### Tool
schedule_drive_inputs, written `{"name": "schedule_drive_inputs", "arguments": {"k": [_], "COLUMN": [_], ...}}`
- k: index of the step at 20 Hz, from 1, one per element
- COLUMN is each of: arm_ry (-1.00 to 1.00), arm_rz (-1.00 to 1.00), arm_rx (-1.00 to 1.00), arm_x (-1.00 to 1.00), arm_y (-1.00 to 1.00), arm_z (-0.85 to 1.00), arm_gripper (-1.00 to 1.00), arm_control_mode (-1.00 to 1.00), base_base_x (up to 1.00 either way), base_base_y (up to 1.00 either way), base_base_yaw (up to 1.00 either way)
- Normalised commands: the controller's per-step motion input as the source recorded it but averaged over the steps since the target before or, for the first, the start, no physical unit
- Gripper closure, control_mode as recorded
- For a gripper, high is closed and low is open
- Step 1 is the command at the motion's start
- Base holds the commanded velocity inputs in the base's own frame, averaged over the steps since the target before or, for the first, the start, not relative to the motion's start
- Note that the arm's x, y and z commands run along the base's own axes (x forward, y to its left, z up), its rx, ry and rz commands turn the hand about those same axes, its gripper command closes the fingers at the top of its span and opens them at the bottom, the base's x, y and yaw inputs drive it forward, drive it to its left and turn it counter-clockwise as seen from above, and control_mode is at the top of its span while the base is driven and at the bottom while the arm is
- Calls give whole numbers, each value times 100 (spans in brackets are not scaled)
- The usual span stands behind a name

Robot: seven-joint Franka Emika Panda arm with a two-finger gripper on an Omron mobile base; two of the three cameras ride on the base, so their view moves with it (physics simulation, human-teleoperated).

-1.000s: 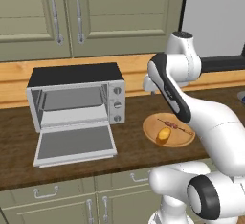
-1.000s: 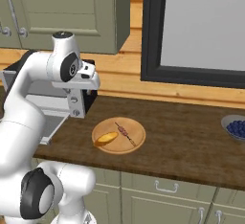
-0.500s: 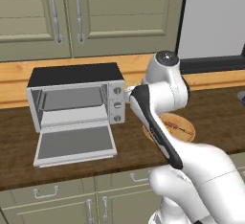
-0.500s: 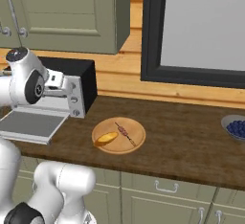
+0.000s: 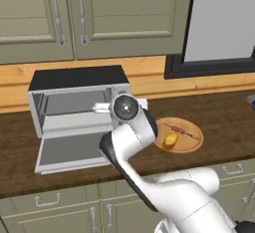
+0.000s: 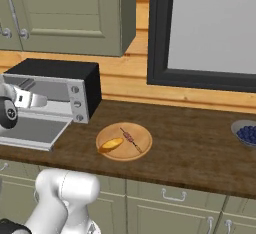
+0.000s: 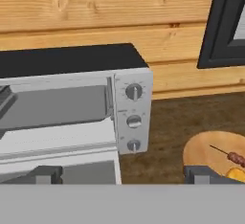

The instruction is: Pick up the kebab skewer and baguette bread, and place them inside the toaster oven. Close the toaster oven door and start by setting the timer.

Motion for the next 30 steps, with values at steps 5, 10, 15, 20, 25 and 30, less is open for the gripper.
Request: {"name": "schedule_drive_inputs", "arguments": {"k": [5, 10, 15, 20, 25, 30], "arm_ry": [-17, -11, -2, -1, -1, -9], "arm_rz": [-5, -1, 0, 0, 0, 2], "arm_rx": [9, 9, 0, 0, 0, -1], "arm_x": [50, 56, 42, 71, 60, 47], "arm_y": [100, 63, 73, 27, 25, 5], "arm_z": [-28, -12, -36, -13, -41, -31], "arm_gripper": [-100, -100, -100, -100, -100, -100], "arm_control_mode": [-100, -100, -100, -100, -100, -100], "base_base_x": [0, 0, 0, 0, 0, 0], "base_base_y": [0, 0, 0, 0, 0, 0], "base_base_yaw": [0, 0, 0, 0, 0, 0]}}
